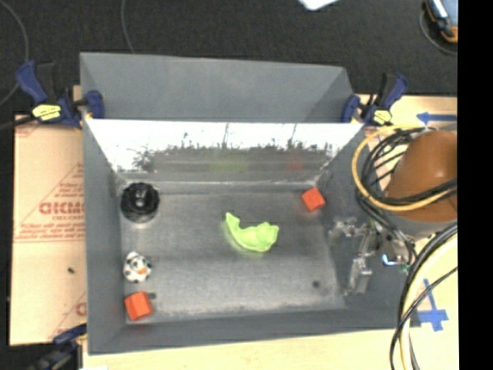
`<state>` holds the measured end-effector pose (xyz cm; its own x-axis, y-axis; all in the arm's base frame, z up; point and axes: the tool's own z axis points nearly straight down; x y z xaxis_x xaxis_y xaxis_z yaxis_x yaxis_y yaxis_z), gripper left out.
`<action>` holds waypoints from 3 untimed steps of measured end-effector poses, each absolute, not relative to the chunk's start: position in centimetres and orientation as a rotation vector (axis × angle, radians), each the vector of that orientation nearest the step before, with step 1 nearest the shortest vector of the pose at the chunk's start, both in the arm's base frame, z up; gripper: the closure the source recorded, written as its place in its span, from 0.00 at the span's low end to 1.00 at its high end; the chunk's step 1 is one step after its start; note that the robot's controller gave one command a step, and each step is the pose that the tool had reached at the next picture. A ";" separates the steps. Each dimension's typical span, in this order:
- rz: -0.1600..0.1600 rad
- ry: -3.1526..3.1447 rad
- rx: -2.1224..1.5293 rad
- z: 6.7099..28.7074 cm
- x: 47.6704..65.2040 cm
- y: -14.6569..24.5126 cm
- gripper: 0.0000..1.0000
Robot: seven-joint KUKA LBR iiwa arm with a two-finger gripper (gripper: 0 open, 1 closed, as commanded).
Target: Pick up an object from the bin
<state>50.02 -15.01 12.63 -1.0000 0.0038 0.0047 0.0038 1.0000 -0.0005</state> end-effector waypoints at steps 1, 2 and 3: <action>0.004 -3.145 0.002 13.1 50.2 -15.0 0.00; 0.004 -3.139 0.039 6.9 52.3 -14.5 0.00; 0.004 -3.139 0.052 14.7 51.9 -15.1 0.00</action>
Offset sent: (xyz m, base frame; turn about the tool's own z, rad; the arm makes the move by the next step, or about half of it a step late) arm 0.0218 0.0067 -0.0563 -0.0274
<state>51.86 -15.13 14.71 -0.9994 -0.0331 0.0026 -0.0331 0.9994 -0.0025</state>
